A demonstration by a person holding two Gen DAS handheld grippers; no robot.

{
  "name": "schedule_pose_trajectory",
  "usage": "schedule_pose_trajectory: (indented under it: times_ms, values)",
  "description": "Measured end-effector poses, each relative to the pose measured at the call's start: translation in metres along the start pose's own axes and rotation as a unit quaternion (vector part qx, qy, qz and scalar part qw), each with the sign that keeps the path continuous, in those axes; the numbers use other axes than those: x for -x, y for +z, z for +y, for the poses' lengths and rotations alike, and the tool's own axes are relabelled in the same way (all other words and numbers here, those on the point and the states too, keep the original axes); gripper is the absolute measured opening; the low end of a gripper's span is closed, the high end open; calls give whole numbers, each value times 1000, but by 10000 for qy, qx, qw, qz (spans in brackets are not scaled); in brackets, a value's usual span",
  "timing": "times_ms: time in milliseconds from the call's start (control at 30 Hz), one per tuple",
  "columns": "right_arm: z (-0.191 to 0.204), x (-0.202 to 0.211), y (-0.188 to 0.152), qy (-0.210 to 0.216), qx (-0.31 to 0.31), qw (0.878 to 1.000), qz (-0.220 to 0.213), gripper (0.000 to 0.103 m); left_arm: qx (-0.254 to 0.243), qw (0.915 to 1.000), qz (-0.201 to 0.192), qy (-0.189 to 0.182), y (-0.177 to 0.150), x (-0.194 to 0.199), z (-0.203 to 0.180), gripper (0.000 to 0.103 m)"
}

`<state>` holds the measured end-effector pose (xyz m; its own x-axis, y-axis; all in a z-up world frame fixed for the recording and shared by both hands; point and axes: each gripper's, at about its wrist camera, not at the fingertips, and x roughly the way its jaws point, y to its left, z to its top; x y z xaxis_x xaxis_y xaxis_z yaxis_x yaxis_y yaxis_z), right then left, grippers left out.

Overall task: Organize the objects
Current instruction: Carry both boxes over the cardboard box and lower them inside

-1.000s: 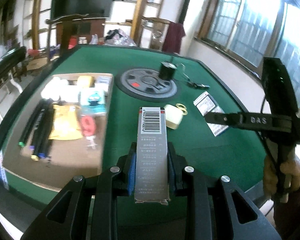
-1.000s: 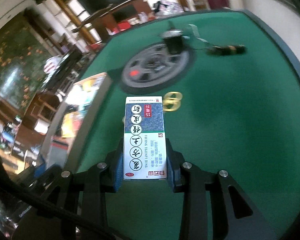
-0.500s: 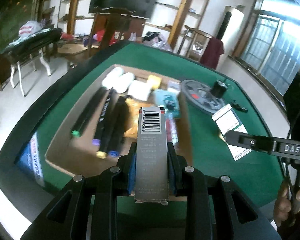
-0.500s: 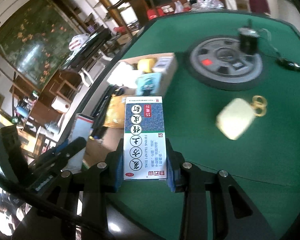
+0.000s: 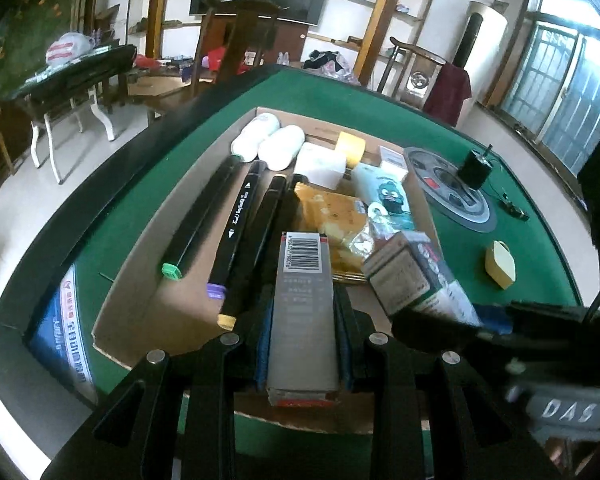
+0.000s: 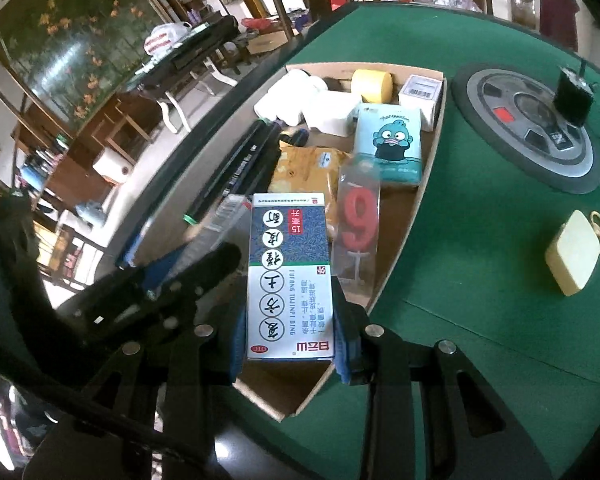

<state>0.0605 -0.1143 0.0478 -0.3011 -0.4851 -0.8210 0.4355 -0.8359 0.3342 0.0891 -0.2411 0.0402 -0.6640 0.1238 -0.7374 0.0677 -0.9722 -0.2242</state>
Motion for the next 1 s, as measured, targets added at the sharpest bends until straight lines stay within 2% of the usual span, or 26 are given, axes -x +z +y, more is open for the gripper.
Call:
schedule_pose_trajectory:
  times_ms: [200, 400, 733, 1000]
  values:
    - [5, -12, 2, -258, 90, 9996, -1, 32, 63, 9998, 10, 166, -1, -6, 8, 23]
    - [17, -15, -3, -680, 485, 9965, -103, 32, 209, 9995, -43, 247, 1, -8, 16, 23]
    - [31, -19, -13, -1088, 1016, 9884, -290, 32, 333, 9992, -67, 202, 2, -8, 19, 23]
    - [40, -24, -19, -1128, 1241, 9854, -302, 32, 333, 9992, -98, 184, 2, -4, 16, 24]
